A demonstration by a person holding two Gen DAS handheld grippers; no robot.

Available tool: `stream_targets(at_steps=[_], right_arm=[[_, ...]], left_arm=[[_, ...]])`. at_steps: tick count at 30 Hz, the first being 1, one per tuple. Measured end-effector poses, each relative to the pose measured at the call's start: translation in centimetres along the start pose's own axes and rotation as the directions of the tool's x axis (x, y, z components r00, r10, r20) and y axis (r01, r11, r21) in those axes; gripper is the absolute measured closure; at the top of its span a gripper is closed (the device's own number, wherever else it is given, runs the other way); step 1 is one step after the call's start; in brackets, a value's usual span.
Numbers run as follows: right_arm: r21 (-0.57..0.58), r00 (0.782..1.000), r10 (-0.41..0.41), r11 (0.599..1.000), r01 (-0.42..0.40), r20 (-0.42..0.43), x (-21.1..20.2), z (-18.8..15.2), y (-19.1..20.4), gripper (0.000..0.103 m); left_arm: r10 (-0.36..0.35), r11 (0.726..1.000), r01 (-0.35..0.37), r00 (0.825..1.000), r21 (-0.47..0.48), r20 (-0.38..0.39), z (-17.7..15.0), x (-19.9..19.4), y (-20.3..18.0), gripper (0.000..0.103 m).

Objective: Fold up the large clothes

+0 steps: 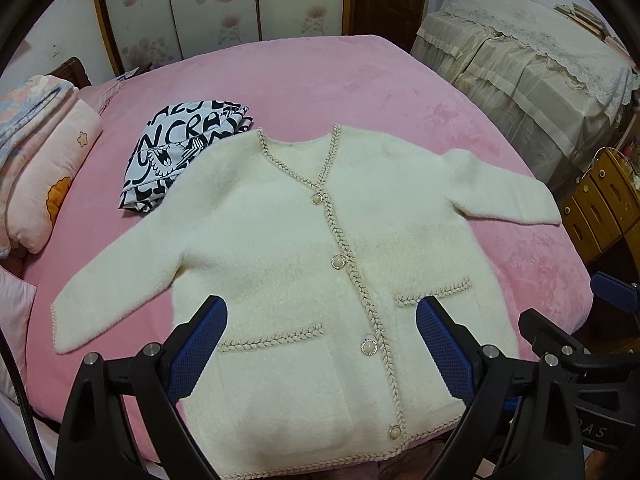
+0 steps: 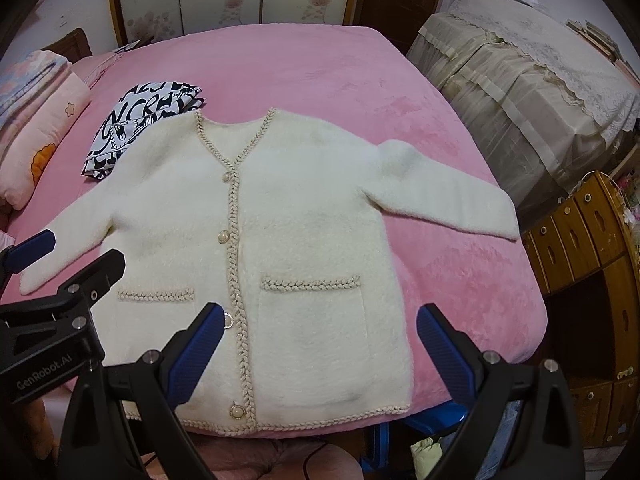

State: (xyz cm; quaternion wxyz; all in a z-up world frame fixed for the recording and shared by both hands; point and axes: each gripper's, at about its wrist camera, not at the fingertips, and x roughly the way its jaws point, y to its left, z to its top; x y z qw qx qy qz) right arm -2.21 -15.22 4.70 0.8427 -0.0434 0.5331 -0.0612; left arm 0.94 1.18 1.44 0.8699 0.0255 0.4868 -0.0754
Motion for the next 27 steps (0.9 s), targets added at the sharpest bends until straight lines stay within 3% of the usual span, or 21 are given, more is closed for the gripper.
stream_targets(at_steps=[3,27], right_arm=[[0.002,1.000,-0.001,1.000,0.001,0.001,0.0,-0.1,0.1,0.006],[0.048,1.000,0.008,0.999,-0.009,0.014,-0.9,-0.8,0.1,0.006]], left_arm=[[-0.006,1.000,0.006,1.000,-0.005,-0.009,-0.1,0.2,0.2,0.016],[0.000,0.999,-0.002,0.999,-0.041,-0.044,-0.8,0.3,1.2,0.016]])
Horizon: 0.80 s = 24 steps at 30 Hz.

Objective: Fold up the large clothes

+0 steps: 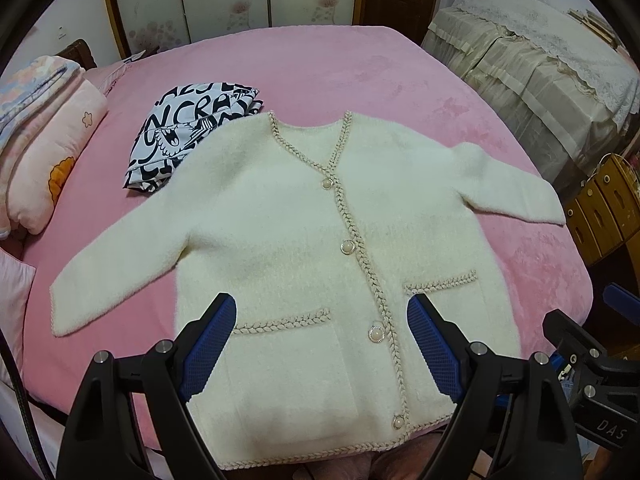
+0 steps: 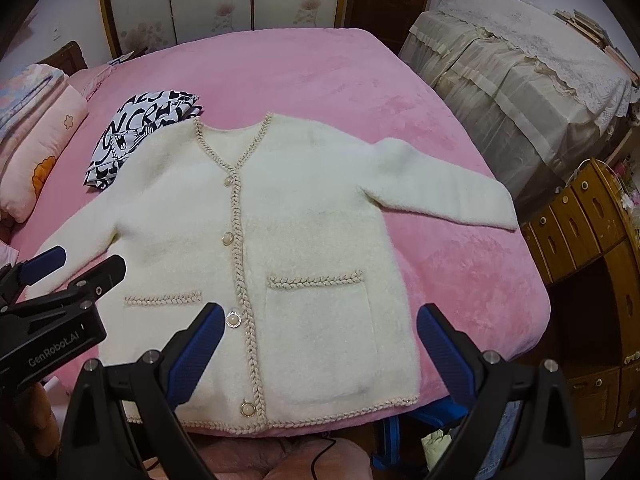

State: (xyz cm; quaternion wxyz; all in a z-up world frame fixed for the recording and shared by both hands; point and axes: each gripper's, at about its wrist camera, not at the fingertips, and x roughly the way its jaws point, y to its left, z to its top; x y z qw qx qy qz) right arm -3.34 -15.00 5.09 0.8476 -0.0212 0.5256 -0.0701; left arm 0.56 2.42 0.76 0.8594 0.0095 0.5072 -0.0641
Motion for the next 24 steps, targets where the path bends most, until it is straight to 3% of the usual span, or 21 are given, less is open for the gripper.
stream_targets(at_steps=[8,24], right_arm=[[0.030,1.000,0.016,0.999,-0.016,-0.003,-0.1,-0.5,-1.0,0.006],[-0.048,0.993,0.120,0.992,-0.120,-0.006,1.6,1.5,-2.1,0.012]], left_arm=[[0.008,1.000,-0.008,1.000,-0.001,-0.008,-0.3,0.2,-0.4,0.016],[0.091,0.993,-0.091,0.996,-0.072,-0.014,0.4,0.3,-1.4,0.016]])
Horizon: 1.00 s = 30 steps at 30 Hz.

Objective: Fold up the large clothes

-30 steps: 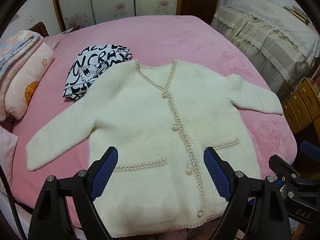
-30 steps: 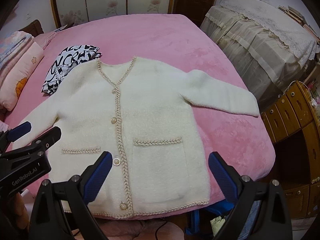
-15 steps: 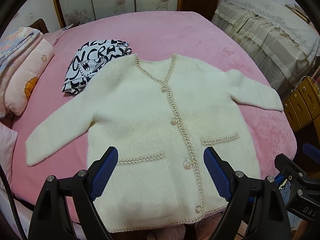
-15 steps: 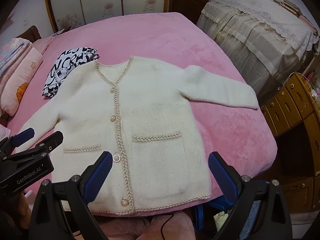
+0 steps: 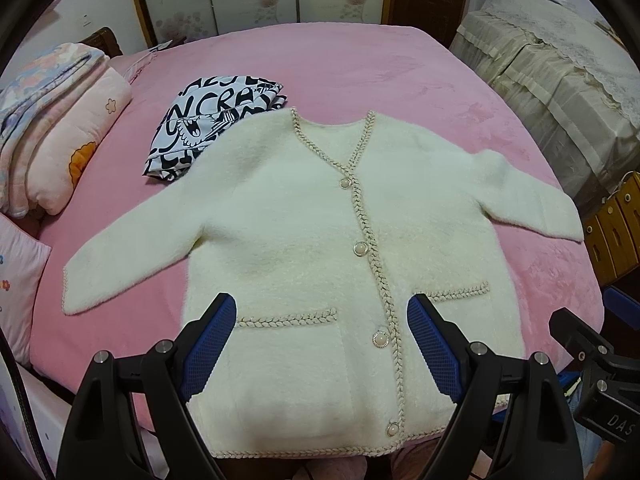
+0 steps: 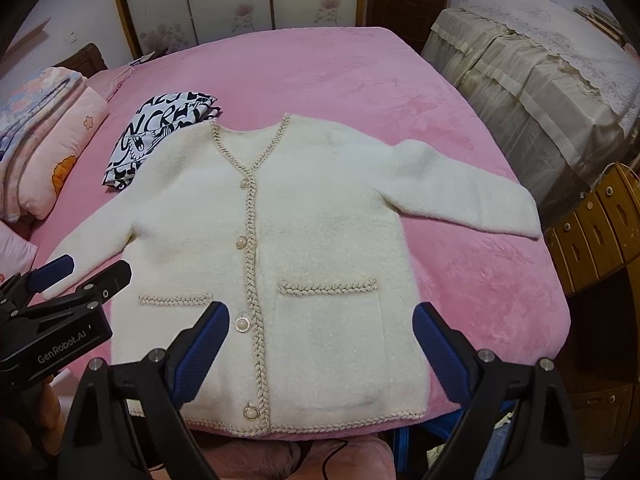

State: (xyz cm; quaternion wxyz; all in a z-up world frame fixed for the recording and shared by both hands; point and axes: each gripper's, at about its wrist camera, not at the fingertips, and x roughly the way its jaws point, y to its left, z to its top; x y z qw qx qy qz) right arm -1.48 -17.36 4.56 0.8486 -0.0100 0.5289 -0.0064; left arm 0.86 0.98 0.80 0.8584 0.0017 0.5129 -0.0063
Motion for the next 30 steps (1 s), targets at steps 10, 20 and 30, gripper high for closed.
stream_targets(at_steps=[10,20,30], right_arm=[[-0.029,0.995,0.097,0.995,-0.098,-0.008,2.2,2.8,-3.7,0.015],[0.073,0.984,0.173,0.982,-0.175,0.033,4.2,6.8,-11.8,0.015],[0.218,0.980,0.198,0.956,-0.195,0.011,8.0,8.1,-21.6,0.015]], left_arm=[[0.102,0.995,-0.103,0.995,0.017,0.019,1.9,0.4,-4.0,0.016],[0.107,0.991,-0.108,0.994,0.073,0.021,7.0,1.6,-10.6,0.017],[0.079,0.989,-0.078,0.997,0.126,-0.005,13.1,4.0,-19.3,0.017]])
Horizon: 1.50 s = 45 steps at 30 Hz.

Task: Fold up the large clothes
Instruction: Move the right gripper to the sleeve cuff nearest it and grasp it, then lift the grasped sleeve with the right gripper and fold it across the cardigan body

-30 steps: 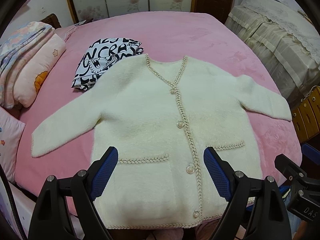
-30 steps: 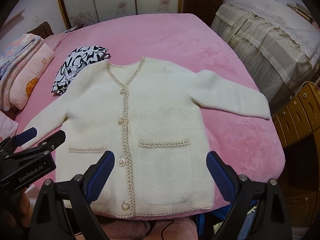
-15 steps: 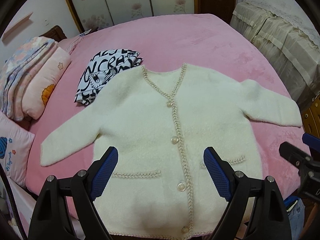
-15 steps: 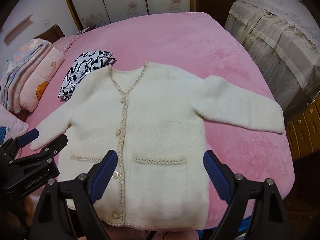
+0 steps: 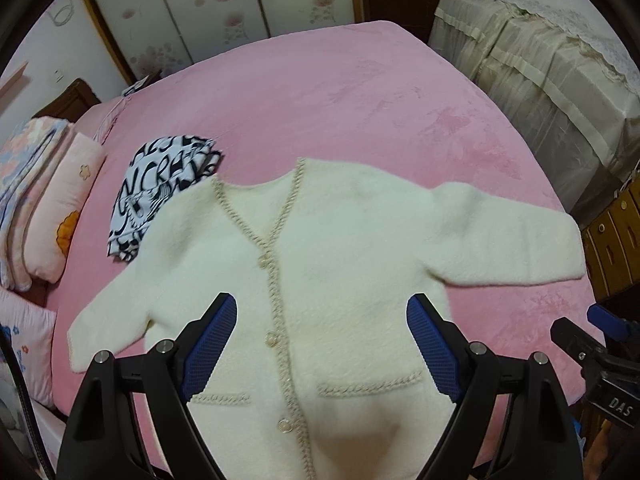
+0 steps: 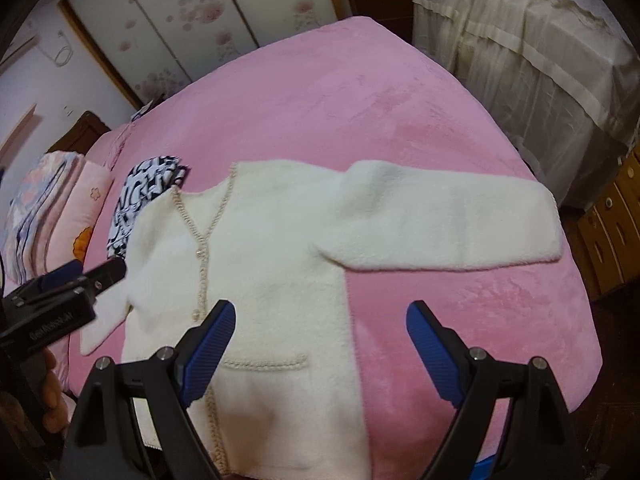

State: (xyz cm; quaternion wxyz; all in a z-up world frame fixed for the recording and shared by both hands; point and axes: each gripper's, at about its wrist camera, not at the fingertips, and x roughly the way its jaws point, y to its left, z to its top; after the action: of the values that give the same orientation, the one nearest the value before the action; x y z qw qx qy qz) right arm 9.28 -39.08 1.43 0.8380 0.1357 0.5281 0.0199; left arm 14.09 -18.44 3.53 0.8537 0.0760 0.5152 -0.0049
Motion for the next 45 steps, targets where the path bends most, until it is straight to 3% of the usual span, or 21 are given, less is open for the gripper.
stream_targets(at_steps=[8,16,25,29,31,33,35,36,38,39,42,45], right_arm=[[0.204,0.994,-0.091,0.974,0.100,-0.054,4.1,1.3,-11.3,0.015],[0.419,0.983,-0.152,0.889,0.181,-0.103,7.4,2.0,-23.5,0.015],[0.578,0.983,-0.084,0.800,0.163,-0.161,12.1,1.0,-30.1,0.027],[0.673,0.989,-0.046,0.728,0.131,-0.143,13.9,0.4,-32.1,0.028],[0.690,0.990,-0.053,0.712,0.130,-0.132,14.4,0.6,-32.4,0.028],[0.692,0.991,-0.064,0.711,0.126,-0.115,14.7,1.0,-32.3,0.028],[0.674,0.991,-0.083,0.727,0.129,-0.100,15.0,1.6,-32.1,0.041],[0.661,0.992,-0.085,0.740,0.127,-0.095,15.2,1.9,-31.9,0.056],[0.630,0.991,-0.102,0.764,0.137,-0.092,15.2,2.6,-31.4,0.073],[0.615,0.991,-0.108,0.777,0.135,-0.081,15.0,2.9,-31.1,0.088],[0.565,0.988,-0.147,0.812,0.150,-0.052,13.6,3.8,-29.5,0.094],[0.459,0.987,-0.162,0.878,0.134,0.021,11.3,5.3,-26.4,0.094]], left_arm=[[-0.006,0.998,0.007,1.000,0.067,-0.018,3.8,3.0,-6.1,0.017],[-0.017,0.995,0.020,0.999,0.099,-0.027,6.8,6.7,-11.6,0.017],[-0.055,0.996,0.059,0.997,0.059,-0.061,9.3,10.2,-15.1,0.017],[-0.071,0.996,0.075,0.995,0.055,-0.071,9.5,10.8,-15.4,0.017],[-0.074,0.996,0.078,0.994,0.052,-0.080,9.4,11.0,-15.2,0.017],[-0.075,0.996,0.080,0.993,0.042,-0.094,9.2,11.3,-14.9,0.017],[-0.076,0.996,0.079,0.992,0.030,-0.104,9.1,11.5,-14.6,0.017],[-0.077,0.997,0.079,0.991,0.021,-0.109,8.9,11.6,-14.3,0.017],[-0.079,0.997,0.080,0.990,0.005,-0.118,8.7,11.8,-13.7,0.017],[-0.081,0.997,0.081,0.989,-0.001,-0.123,8.6,11.8,-13.4,0.017],[-0.087,0.996,0.085,0.988,-0.021,-0.127,8.4,11.6,-12.2,0.017],[-0.091,0.995,0.085,0.987,-0.051,-0.133,8.0,11.4,-10.3,0.017]])
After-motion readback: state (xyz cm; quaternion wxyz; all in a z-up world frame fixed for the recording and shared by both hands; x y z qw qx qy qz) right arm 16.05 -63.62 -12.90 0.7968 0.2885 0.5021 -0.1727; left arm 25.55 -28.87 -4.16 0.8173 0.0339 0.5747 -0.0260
